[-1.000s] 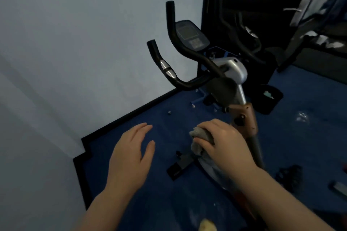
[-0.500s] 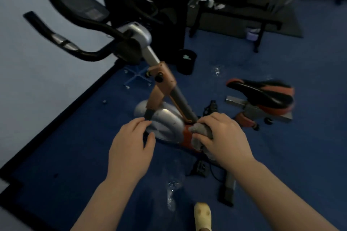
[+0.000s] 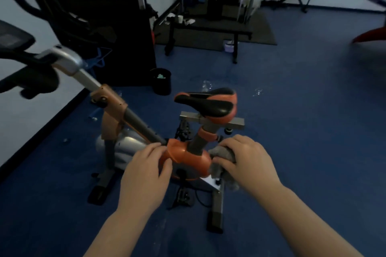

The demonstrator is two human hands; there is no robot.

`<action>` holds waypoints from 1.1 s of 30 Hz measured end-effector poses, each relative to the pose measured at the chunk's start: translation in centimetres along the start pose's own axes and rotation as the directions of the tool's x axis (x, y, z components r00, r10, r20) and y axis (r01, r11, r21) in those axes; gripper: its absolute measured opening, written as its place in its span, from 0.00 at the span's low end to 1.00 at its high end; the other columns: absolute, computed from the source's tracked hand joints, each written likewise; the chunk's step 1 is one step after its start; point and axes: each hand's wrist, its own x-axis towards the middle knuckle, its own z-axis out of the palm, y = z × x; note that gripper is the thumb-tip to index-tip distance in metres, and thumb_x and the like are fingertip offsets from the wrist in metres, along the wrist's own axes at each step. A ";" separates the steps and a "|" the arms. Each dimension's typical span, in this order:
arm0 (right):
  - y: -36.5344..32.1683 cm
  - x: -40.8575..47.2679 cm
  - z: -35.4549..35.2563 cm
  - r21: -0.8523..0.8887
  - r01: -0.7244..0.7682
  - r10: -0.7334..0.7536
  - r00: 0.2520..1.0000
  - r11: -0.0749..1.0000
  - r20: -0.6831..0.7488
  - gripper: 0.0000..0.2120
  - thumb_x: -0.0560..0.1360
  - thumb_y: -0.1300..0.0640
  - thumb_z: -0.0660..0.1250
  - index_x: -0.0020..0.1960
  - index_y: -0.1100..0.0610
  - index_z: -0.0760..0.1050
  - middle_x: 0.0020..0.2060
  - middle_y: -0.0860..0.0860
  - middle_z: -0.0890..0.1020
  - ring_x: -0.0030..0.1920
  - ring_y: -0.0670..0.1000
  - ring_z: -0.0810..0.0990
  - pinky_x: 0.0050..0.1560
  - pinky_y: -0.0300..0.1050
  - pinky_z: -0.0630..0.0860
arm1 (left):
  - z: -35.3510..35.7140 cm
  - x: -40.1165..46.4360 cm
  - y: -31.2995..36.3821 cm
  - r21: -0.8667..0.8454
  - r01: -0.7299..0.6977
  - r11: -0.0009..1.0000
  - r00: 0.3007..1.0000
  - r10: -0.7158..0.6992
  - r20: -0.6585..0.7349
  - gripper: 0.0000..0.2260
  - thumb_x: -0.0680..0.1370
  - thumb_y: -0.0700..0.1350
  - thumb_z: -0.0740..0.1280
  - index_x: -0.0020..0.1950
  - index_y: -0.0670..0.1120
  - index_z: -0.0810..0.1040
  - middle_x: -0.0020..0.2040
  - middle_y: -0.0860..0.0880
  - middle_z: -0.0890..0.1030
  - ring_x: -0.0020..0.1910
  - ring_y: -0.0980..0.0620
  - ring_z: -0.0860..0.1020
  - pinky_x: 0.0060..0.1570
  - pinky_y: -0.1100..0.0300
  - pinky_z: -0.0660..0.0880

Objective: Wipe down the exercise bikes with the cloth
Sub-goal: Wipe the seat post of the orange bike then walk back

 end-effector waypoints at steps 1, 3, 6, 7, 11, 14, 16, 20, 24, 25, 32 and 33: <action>2.2 -0.4 -0.7 -0.006 0.003 -0.003 1.000 1.000 0.003 0.13 0.71 0.43 0.69 0.51 0.49 0.78 0.46 0.46 0.79 0.50 0.50 0.76 0.49 0.44 0.70 | 1.3 0.1 1.7 0.001 -0.002 1.000 1.000 0.002 0.005 0.15 0.77 0.51 0.62 0.63 0.53 0.74 0.64 0.58 0.73 0.63 0.57 0.70 0.57 0.58 0.72; 7.3 -1.2 -2.3 -0.013 0.013 -0.013 1.000 1.000 0.023 0.13 0.72 0.43 0.68 0.52 0.48 0.77 0.46 0.46 0.79 0.49 0.50 0.75 0.50 0.45 0.71 | 4.5 0.2 5.8 0.005 0.008 1.000 1.000 -0.008 -0.020 0.15 0.77 0.51 0.62 0.63 0.53 0.75 0.64 0.59 0.73 0.63 0.56 0.70 0.58 0.58 0.70; 13.4 -1.9 -4.5 -0.038 0.030 -0.029 0.999 0.999 0.031 0.12 0.72 0.42 0.66 0.51 0.47 0.76 0.46 0.45 0.78 0.49 0.48 0.75 0.50 0.44 0.71 | 8.5 0.3 10.9 -0.062 0.064 0.996 0.997 -0.067 -0.040 0.14 0.77 0.50 0.62 0.62 0.53 0.75 0.64 0.58 0.73 0.62 0.55 0.70 0.57 0.57 0.70; 15.6 -2.0 -5.5 -0.048 0.034 -0.032 0.999 0.998 0.036 0.12 0.72 0.42 0.66 0.51 0.47 0.76 0.46 0.45 0.78 0.49 0.48 0.75 0.50 0.44 0.70 | 10.2 0.6 13.0 -0.090 0.074 0.993 0.996 -0.078 -0.042 0.14 0.77 0.50 0.62 0.63 0.53 0.75 0.64 0.57 0.73 0.63 0.55 0.70 0.58 0.57 0.70; 23.3 -1.9 -9.2 -0.060 0.015 -0.013 0.999 0.998 0.030 0.11 0.72 0.44 0.68 0.50 0.48 0.77 0.45 0.45 0.78 0.49 0.49 0.75 0.50 0.45 0.72 | 15.0 2.0 20.6 -0.127 0.053 0.990 0.999 -0.053 0.004 0.15 0.77 0.50 0.62 0.63 0.52 0.75 0.65 0.57 0.72 0.63 0.55 0.70 0.58 0.59 0.68; 27.1 -1.4 -11.1 -0.045 0.000 0.001 1.000 0.999 0.012 0.10 0.72 0.44 0.68 0.49 0.48 0.77 0.44 0.45 0.78 0.48 0.48 0.75 0.49 0.45 0.72 | 16.5 3.4 23.8 -0.089 0.038 0.995 0.999 -0.038 0.002 0.15 0.77 0.51 0.62 0.64 0.51 0.75 0.65 0.57 0.73 0.63 0.55 0.70 0.59 0.60 0.68; 29.2 -0.2 -11.7 -0.026 -0.008 0.008 1.000 1.000 -0.015 0.09 0.72 0.44 0.68 0.48 0.47 0.77 0.43 0.44 0.78 0.47 0.47 0.75 0.48 0.43 0.72 | 17.3 5.2 25.0 -0.053 0.034 0.998 0.999 -0.035 -0.008 0.15 0.77 0.51 0.62 0.63 0.51 0.75 0.64 0.57 0.74 0.61 0.56 0.70 0.57 0.62 0.66; 33.1 3.2 -11.9 0.026 -0.032 0.033 0.998 0.999 -0.050 0.08 0.71 0.44 0.69 0.47 0.47 0.78 0.42 0.44 0.78 0.46 0.47 0.75 0.45 0.41 0.70 | 19.4 9.6 26.6 -0.010 0.030 0.999 0.999 -0.030 -0.025 0.14 0.77 0.50 0.63 0.62 0.51 0.76 0.64 0.56 0.74 0.61 0.55 0.70 0.55 0.62 0.66; 37.3 7.6 -11.7 0.026 -0.044 0.044 0.999 0.999 -0.015 0.08 0.71 0.44 0.68 0.47 0.46 0.78 0.42 0.43 0.78 0.46 0.46 0.75 0.44 0.41 0.70 | 23.3 14.9 27.9 -0.055 0.080 0.995 0.997 -0.081 -0.017 0.14 0.77 0.49 0.63 0.62 0.50 0.76 0.65 0.54 0.74 0.64 0.52 0.71 0.60 0.56 0.69; 38.5 9.0 -11.9 0.017 -0.049 0.049 0.999 0.999 -0.013 0.08 0.71 0.44 0.68 0.47 0.46 0.77 0.42 0.42 0.78 0.46 0.46 0.75 0.45 0.41 0.70 | 24.4 16.6 28.4 -0.075 0.079 0.994 0.997 -0.080 -0.001 0.14 0.77 0.49 0.63 0.63 0.50 0.76 0.65 0.54 0.74 0.64 0.52 0.70 0.61 0.55 0.70; 45.2 20.9 -13.5 -0.034 -0.052 0.052 0.999 0.998 0.010 0.08 0.71 0.44 0.69 0.47 0.47 0.77 0.42 0.43 0.77 0.46 0.46 0.75 0.44 0.39 0.68 | 28.8 30.6 33.7 -0.142 -0.003 0.990 1.000 0.001 -0.015 0.15 0.79 0.53 0.59 0.64 0.53 0.73 0.65 0.58 0.71 0.64 0.56 0.68 0.57 0.63 0.64; 45.8 22.6 -13.7 -0.029 -0.040 0.040 0.999 0.999 0.003 0.08 0.71 0.44 0.69 0.46 0.47 0.77 0.42 0.43 0.78 0.46 0.46 0.75 0.44 0.39 0.68 | 29.0 32.4 33.9 -0.132 0.005 0.991 1.000 -0.007 -0.014 0.15 0.79 0.53 0.59 0.64 0.53 0.73 0.66 0.58 0.71 0.64 0.56 0.68 0.57 0.62 0.64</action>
